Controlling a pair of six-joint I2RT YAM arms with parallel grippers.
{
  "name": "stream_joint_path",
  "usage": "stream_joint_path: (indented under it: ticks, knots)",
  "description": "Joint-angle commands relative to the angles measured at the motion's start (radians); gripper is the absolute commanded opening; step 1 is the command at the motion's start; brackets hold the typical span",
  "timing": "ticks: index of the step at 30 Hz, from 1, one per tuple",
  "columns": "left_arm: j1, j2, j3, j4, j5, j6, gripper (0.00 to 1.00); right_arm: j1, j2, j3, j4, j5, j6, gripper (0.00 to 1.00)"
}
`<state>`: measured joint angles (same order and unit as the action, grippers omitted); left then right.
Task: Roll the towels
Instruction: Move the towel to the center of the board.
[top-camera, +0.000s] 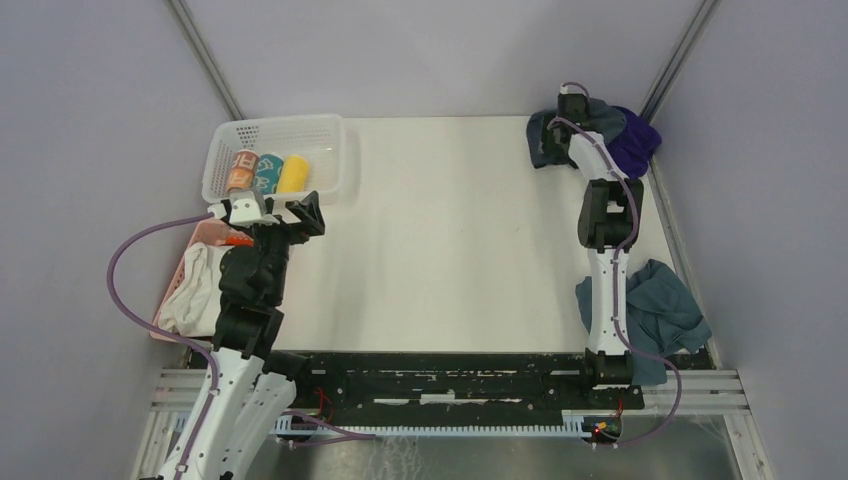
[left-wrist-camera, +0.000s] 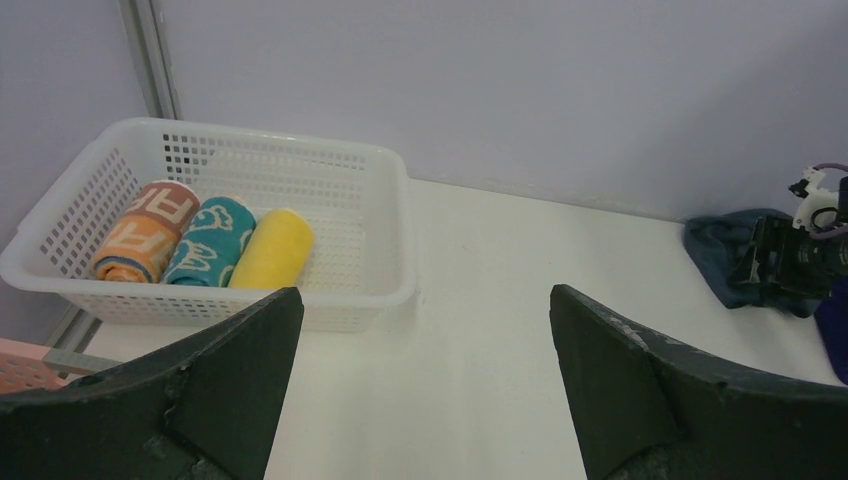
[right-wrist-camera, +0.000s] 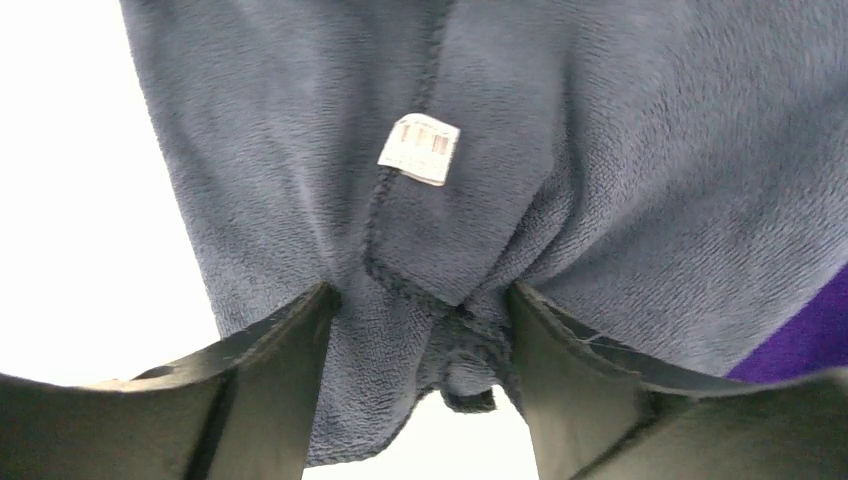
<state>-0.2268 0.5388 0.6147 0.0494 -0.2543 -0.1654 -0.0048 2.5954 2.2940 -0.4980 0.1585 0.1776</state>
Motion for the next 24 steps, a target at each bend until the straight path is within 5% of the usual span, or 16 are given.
stream_joint_path:
  ticks: [1,5,11,18,24]
  knots:
    - [-0.003,-0.005,0.004,0.040,-0.004,0.043,0.99,0.080,0.037,0.055,-0.147,0.000,-0.069,0.65]
    - [-0.004,-0.016,0.004,0.039,0.002,0.041,0.99,0.144,0.015,0.045,-0.176,-0.016,-0.157,0.31]
    - [-0.004,-0.040,0.005,0.040,0.013,0.030,0.99,0.227,-0.095,-0.018,-0.222,-0.158,-0.208,0.02]
    - [-0.005,-0.040,0.018,0.028,0.064,0.009,0.99,0.336,-0.338,-0.367,-0.058,-0.312,-0.005,0.00]
    - [-0.005,-0.018,0.054,-0.003,0.142,-0.037,0.99,0.502,-0.511,-0.627,-0.011,-0.287,0.062,0.02]
